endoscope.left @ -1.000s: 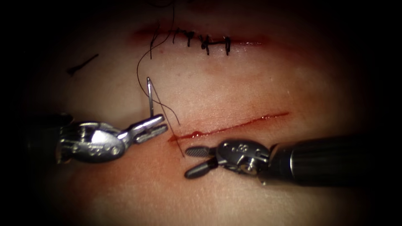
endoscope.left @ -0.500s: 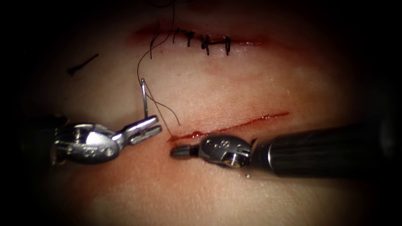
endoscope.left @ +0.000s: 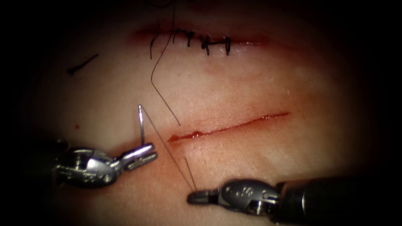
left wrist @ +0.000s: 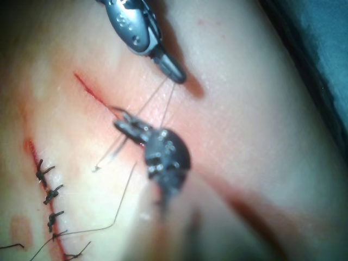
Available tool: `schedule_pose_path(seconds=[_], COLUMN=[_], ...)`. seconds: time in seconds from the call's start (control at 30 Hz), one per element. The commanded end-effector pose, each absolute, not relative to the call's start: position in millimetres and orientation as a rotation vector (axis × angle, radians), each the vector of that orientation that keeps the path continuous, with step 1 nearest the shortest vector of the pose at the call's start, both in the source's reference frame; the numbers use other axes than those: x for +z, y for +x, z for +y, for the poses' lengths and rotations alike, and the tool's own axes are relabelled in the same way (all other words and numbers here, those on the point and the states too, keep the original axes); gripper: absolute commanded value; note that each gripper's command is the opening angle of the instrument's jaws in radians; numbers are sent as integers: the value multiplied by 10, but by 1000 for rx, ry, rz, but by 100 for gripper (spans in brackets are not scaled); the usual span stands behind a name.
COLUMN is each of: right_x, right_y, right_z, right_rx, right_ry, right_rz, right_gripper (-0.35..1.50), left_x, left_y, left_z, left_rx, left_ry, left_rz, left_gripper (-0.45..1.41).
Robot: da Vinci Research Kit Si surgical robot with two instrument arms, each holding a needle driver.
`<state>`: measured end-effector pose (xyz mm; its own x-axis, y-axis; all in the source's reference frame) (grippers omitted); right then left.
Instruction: Wound Closure
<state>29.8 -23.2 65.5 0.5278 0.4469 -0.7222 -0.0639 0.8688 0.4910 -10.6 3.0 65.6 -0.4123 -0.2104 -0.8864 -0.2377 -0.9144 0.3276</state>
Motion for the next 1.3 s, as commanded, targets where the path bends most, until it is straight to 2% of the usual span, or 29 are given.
schedule_pose_path(seconds=[0.03,0.43,0.47,0.5,0.53,0.57,0.6,0.63,0.87,1.13,1.2,1.3], right_x=[642,589,589,590,591,591,592,596,619,648,646,650], right_y=[308,340,340,337,333,333,328,306,237,215,208,215], right_z=[-253,-283,-276,-271,-268,-268,-264,-250,-187,-171,-175,-174], right_rx=[312,268,279,296,312,312,328,358,360,345,320,283], right_ry=[456,548,548,528,506,506,487,465,303,268,280,248], right_rz=[984,1055,1085,1087,1083,1083,1078,1079,1148,1145,1174,1178], right_gripper=[-35,-35,61,104,126,126,136,143,135,145,135,133], left_x=[665,676,676,676,677,677,678,685,704,710,711,709], left_y=[-111,-109,-104,-102,-100,-100,-99,-98,-84,-43,-27,-14], left_z=[22,0,-1,-2,-4,-4,-7,-23,-26,25,31,30], left_rx=[2550,2553,2553,2549,2550,2550,2548,2555,2561,2542,2535,2530], left_ry=[-1690,-1678,-1683,-1685,-1685,-1685,-1684,-1671,-1660,-1586,-1569,-1556], left_rz=[637,624,622,616,617,617,615,608,578,573,585,595], left_gripper=[-45,-45,-45,-45,-45,-45,-45,-45,-45,-45,-45,-45])
